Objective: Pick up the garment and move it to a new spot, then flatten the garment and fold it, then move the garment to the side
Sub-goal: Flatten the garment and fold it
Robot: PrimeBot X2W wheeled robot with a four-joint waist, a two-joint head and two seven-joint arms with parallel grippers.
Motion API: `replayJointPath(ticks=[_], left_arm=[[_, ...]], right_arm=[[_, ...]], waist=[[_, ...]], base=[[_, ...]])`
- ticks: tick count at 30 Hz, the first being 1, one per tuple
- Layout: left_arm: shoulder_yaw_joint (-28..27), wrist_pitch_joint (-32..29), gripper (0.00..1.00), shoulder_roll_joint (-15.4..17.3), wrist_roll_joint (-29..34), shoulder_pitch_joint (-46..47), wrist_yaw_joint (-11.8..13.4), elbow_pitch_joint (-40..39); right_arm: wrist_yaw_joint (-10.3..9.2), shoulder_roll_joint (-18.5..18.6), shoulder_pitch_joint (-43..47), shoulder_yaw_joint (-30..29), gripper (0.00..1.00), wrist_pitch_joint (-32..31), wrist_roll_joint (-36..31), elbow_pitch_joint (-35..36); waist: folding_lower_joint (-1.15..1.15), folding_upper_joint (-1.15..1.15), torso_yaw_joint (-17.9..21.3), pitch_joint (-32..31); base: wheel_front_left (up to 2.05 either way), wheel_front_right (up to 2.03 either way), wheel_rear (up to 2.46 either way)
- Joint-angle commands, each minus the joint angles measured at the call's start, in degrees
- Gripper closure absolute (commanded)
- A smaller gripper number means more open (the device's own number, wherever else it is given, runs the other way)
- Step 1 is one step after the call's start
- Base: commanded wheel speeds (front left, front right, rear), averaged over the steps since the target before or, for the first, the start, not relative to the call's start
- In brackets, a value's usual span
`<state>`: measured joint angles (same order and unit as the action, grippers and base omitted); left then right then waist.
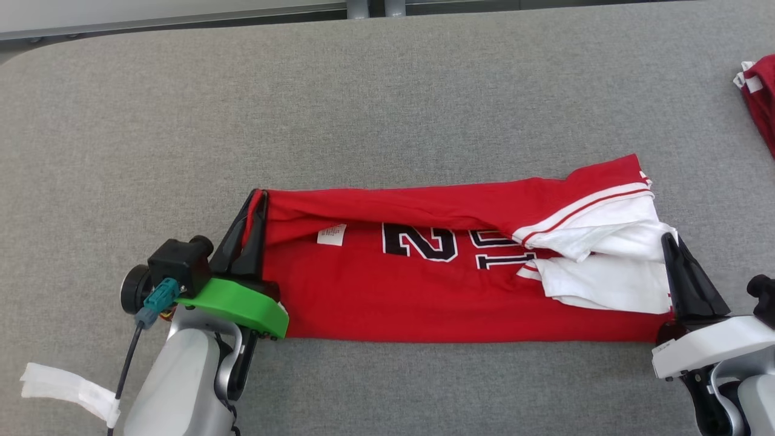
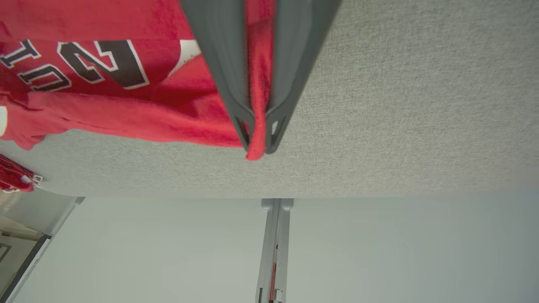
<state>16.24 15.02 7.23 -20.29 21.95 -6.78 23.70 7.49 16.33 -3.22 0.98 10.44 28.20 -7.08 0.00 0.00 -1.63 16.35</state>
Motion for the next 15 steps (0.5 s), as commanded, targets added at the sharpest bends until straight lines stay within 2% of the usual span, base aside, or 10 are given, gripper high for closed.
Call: replayJointPath(ticks=[1,2,9,15], left_arm=[[-0.87,0.17,0.0,-0.46,0.87,-1.58,-0.14,-1.14],[-1.54,0.17,0.0,-0.71,1.31,-2.45,-0.13,-2.14],[-5.69,0.17,0.0,-2.27,3.48,-6.81,-0.15,-6.47],[-10.03,0.17,0.0,-3.5,5.39,-9.42,0.54,-10.13]], right_arm=[[0.01,-0.15,0.83,-0.27,0.51,0.3,0.12,0.11],[0.01,-0.2,0.94,-0.58,0.0,0.49,0.02,-0.05],[0.01,0.8,-0.02,-1.64,0.0,0.87,-0.73,-0.48],[0.01,2.3,-3.3,-2.37,0.0,-1.99,-3.51,-3.25]], waist=[[0.0,0.0,-0.12,-0.3],[0.0,0.0,-0.16,-0.5],[0.0,0.0,-0.91,-2.15],[0.0,0.0,-1.73,-3.28]], base=[[0.0,0.0,0.0],[0.0,0.0,0.0],[0.0,0.0,0.0],[0.0,0.0,0.0]])
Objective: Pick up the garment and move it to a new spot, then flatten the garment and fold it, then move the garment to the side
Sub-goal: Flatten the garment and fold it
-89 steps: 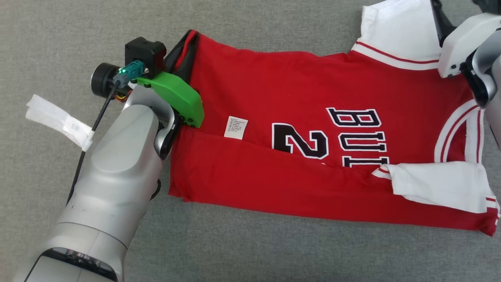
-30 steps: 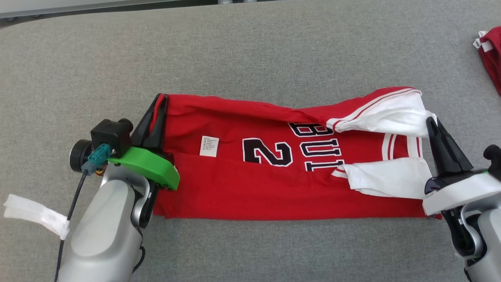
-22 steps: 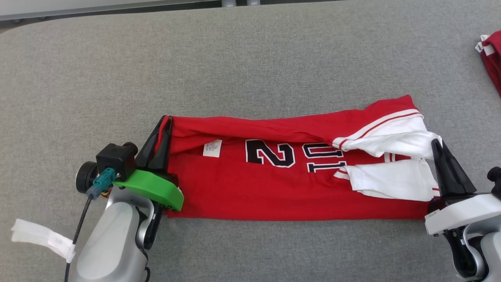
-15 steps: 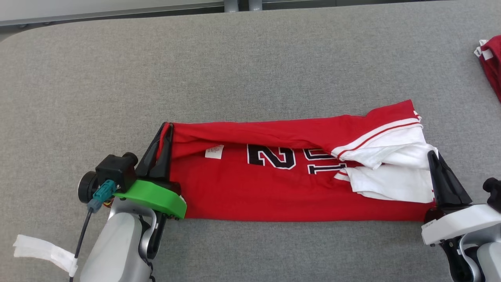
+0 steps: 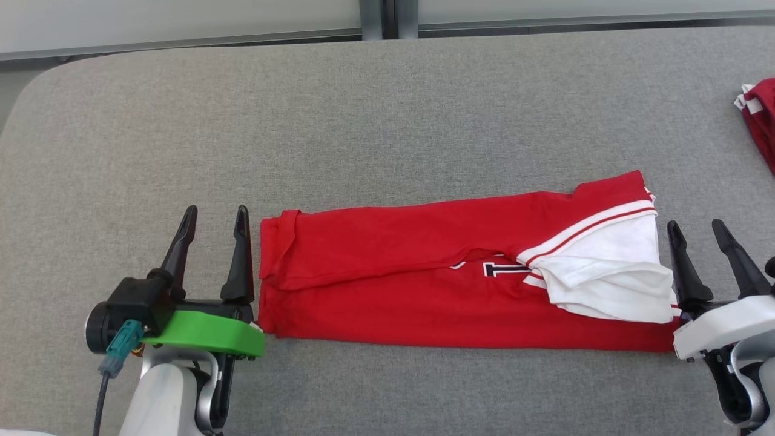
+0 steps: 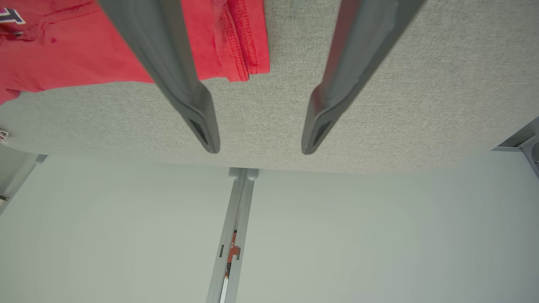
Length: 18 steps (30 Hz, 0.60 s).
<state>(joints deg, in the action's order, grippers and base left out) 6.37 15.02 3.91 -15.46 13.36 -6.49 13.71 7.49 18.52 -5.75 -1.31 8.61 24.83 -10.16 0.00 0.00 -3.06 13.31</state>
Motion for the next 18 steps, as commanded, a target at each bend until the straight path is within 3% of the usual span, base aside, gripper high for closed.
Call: replayJointPath(ticks=[1,18], left_arm=[[-1.01,0.17,0.0,-0.27,0.69,-1.33,0.51,-0.78],[-5.18,0.17,0.0,-0.98,2.23,-4.93,1.4,-4.46]], right_arm=[[0.01,0.21,-1.41,0.14,0.0,-1.11,-0.74,-1.18],[0.01,0.74,-8.05,5.59,0.0,-9.02,-0.77,-20.96]], waist=[[0.0,0.0,-0.42,-0.35],[0.0,0.0,-3.13,0.24]], base=[[0.0,0.0,0.0],[0.0,0.0,0.0]])
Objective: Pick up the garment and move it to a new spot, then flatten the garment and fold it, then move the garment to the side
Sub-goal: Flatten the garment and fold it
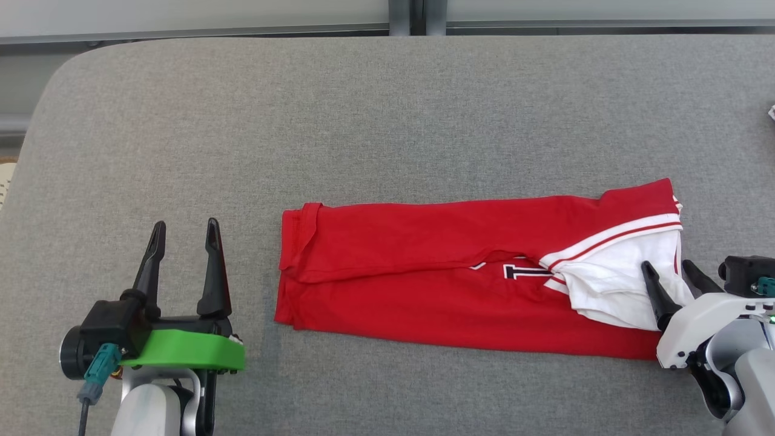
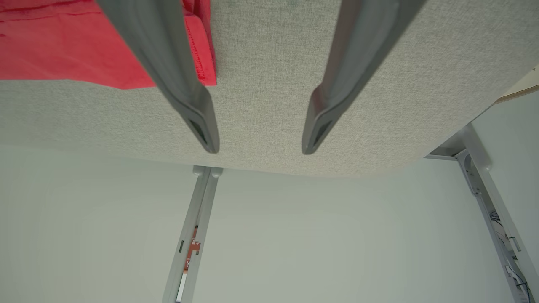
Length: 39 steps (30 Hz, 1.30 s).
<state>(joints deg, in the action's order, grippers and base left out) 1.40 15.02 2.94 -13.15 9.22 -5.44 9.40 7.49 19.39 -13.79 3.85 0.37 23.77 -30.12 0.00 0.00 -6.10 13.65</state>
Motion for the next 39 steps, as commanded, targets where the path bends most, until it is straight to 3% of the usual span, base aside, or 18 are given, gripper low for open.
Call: replayJointPath(ticks=[1,2,3,4,9,18,23,29,39], left_arm=[[-0.28,0.17,0.0,-0.02,-0.09,-0.85,0.38,-0.18],[-0.32,0.17,0.0,-0.02,-0.11,-0.9,0.45,-0.22],[-0.34,0.17,0.0,-0.02,-0.13,-0.91,0.47,-0.24],[-0.39,0.17,0.0,-0.01,-0.03,-0.95,0.5,-0.23],[-0.73,0.17,0.0,0.0,0.29,-1.42,0.74,-0.39],[-1.63,0.17,0.0,0.0,1.07,-2.12,0.63,0.21],[-1.98,0.17,0.0,0.01,1.13,-2.94,0.66,0.18],[-2.26,0.17,0.0,0.01,1.08,-3.52,0.68,0.54],[-2.22,0.17,0.0,0.01,1.03,-4.08,0.37,1.24]], right_arm=[[0.01,-0.2,0.08,0.93,0.0,-1.22,0.5,-1.87],[0.01,-0.48,0.09,1.64,0.17,-1.36,1.21,-2.5],[0.02,-0.54,-0.05,2.17,0.72,-1.28,1.62,-2.86],[0.03,-0.6,-0.23,2.93,1.0,-0.97,2.23,-3.08],[-0.04,1.05,-1.51,3.06,1.0,1.73,4.33,-3.53],[-0.04,8.24,-1.42,-3.37,1.0,3.82,6.01,-7.4],[-0.03,10.35,-1.76,-4.79,1.0,3.45,6.19,-6.48],[-0.03,8.26,-1.66,-3.76,1.0,2.57,6.72,-0.95],[0.02,2.31,0.33,0.9,1.0,-2.25,7.85,15.56]], waist=[[0.0,0.0,-0.11,-0.17],[0.0,0.0,-0.11,-0.25],[0.0,0.0,-0.11,-0.29],[0.0,0.0,-0.05,-0.4],[0.0,0.0,0.54,-0.93],[0.0,0.0,1.98,-2.97],[0.0,0.0,2.92,-3.67],[0.0,0.0,3.88,-4.69],[0.0,0.0,3.91,-6.08]], base=[[0.0,0.0,0.0],[0.0,0.0,0.0],[0.0,0.0,0.0],[0.0,0.0,0.0],[0.0,0.0,0.0],[0.0,0.0,0.0],[0.0,0.0,0.0],[0.0,0.0,0.0],[0.0,0.0,0.0]])
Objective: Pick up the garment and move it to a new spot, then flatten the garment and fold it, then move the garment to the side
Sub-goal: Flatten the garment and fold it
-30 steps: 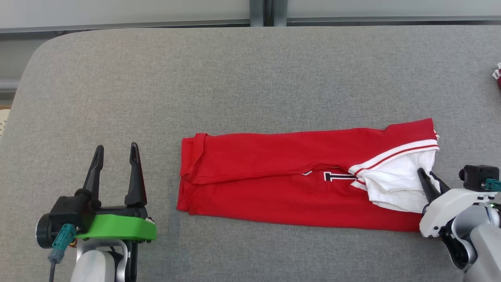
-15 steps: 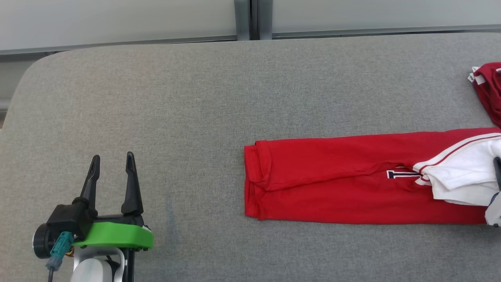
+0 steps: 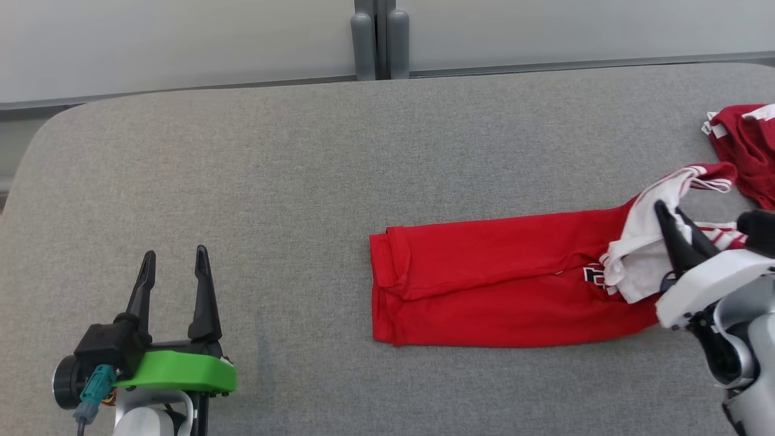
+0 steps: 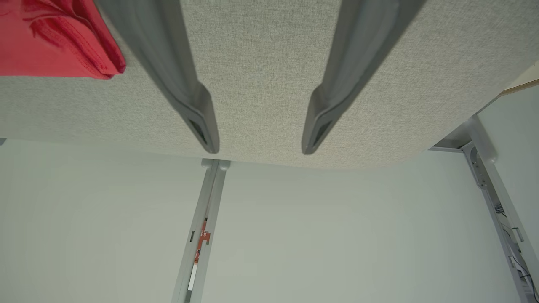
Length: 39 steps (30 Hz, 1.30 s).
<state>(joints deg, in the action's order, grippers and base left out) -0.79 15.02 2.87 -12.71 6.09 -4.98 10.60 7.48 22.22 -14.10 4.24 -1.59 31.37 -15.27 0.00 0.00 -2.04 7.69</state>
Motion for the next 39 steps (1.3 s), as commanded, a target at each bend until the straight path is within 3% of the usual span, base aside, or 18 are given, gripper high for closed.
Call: replayJointPath(ticks=[1,10,20,25,26,27,28,33,39], left_arm=[[0.05,0.17,0.0,0.08,0.59,-1.0,-0.09,0.08],[0.86,0.17,0.0,0.08,0.88,-0.52,-0.36,0.29],[2.74,0.17,0.0,0.09,0.06,0.77,-0.21,1.09],[3.55,0.17,0.0,0.08,-0.4,0.93,0.27,1.35],[3.63,0.17,0.0,0.08,-0.47,0.86,0.36,1.36],[3.62,0.17,0.0,0.08,-0.54,0.8,0.37,1.38],[3.53,0.17,0.0,0.08,-0.59,0.65,0.42,1.41],[2.99,0.17,0.0,0.08,-0.32,-0.17,0.51,1.58],[2.56,0.17,0.0,0.08,0.15,-0.65,0.45,1.61]], right_arm=[[0.03,-1.15,0.85,1.14,1.0,-0.76,0.15,1.91],[0.03,-8.09,-0.98,9.85,1.0,-3.24,-1.98,7.3],[0.03,-15.02,-4.28,17.46,1.0,-1.54,-3.41,2.23],[0.03,-16.74,-4.61,19.39,1.0,-0.32,-2.75,-0.96],[0.03,-16.92,-4.71,19.72,0.92,0.09,-2.83,-1.56],[0.03,-17.04,-4.86,20.0,0.53,0.58,-2.9,-1.91],[0.03,-17.15,-4.98,20.24,0.0,1.25,-2.71,-2.18],[0.03,-15.86,-6.61,19.93,0.0,5.57,-2.45,-0.42],[0.03,-12.66,-7.59,15.4,0.0,10.22,-3.64,3.5]], waist=[[0.0,0.0,-0.29,-0.2],[0.0,0.0,-2.6,-0.12],[0.0,0.0,-5.78,0.3],[0.0,0.0,-6.63,0.33],[0.0,0.0,-6.7,0.32],[0.0,0.0,-6.71,0.3],[0.0,0.0,-6.64,0.23],[0.0,0.0,-5.44,-0.27],[0.0,0.0,-3.53,-1.75]], base=[[0.0,0.0,0.0],[0.0,0.0,0.0],[0.0,0.0,0.0],[0.0,0.0,0.0],[0.0,0.0,0.0],[0.0,0.0,0.0],[0.0,0.0,0.0],[0.0,0.0,0.0],[0.0,0.0,0.0]])
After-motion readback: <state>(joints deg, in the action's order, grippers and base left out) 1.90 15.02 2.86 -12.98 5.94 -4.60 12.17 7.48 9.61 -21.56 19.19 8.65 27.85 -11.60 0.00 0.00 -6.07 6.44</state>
